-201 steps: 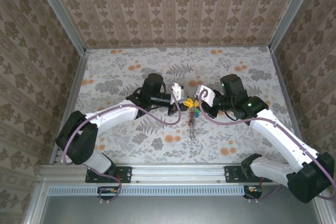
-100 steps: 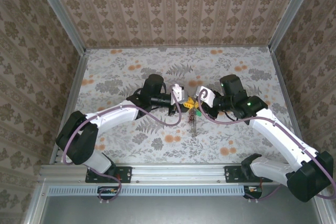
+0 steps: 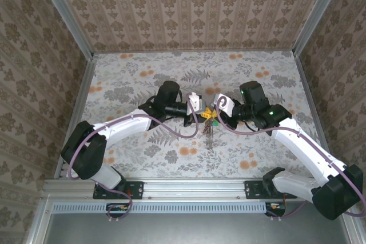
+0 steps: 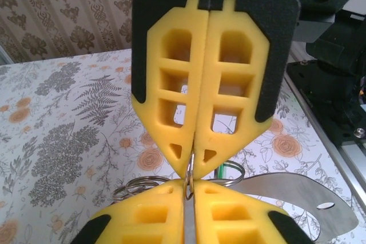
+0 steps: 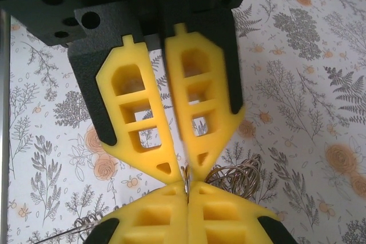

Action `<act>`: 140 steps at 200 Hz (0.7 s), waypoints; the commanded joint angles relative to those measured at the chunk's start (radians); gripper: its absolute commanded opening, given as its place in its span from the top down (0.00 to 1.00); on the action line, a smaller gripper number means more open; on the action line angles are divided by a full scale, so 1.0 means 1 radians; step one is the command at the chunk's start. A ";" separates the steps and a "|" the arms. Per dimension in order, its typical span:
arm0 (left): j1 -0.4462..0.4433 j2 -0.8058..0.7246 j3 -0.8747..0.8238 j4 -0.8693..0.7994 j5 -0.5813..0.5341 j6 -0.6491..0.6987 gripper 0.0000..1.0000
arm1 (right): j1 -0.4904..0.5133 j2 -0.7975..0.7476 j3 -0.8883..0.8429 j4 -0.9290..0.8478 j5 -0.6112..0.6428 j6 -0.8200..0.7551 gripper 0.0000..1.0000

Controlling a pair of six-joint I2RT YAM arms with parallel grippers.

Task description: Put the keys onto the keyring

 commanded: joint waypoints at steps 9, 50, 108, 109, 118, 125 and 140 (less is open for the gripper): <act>-0.004 -0.003 0.028 0.054 0.004 -0.018 1.00 | 0.003 -0.006 0.022 0.009 -0.060 0.012 0.93; 0.021 -0.016 -0.035 0.206 0.012 -0.113 1.00 | -0.022 -0.055 -0.088 0.053 0.039 0.009 0.77; 0.030 -0.002 -0.052 0.279 0.067 -0.161 1.00 | -0.042 -0.075 -0.157 0.178 -0.027 0.090 0.85; 0.030 -0.002 -0.051 0.279 0.067 -0.162 1.00 | -0.042 -0.076 -0.157 0.179 -0.027 0.091 0.85; 0.030 0.000 -0.054 0.286 0.064 -0.165 1.00 | -0.042 -0.077 -0.154 0.180 -0.026 0.092 0.85; 0.030 0.000 -0.058 0.293 0.064 -0.169 1.00 | -0.041 -0.081 -0.151 0.179 -0.006 0.092 0.84; 0.030 -0.001 -0.060 0.301 0.058 -0.174 1.00 | -0.043 -0.103 -0.154 0.178 0.065 0.084 0.84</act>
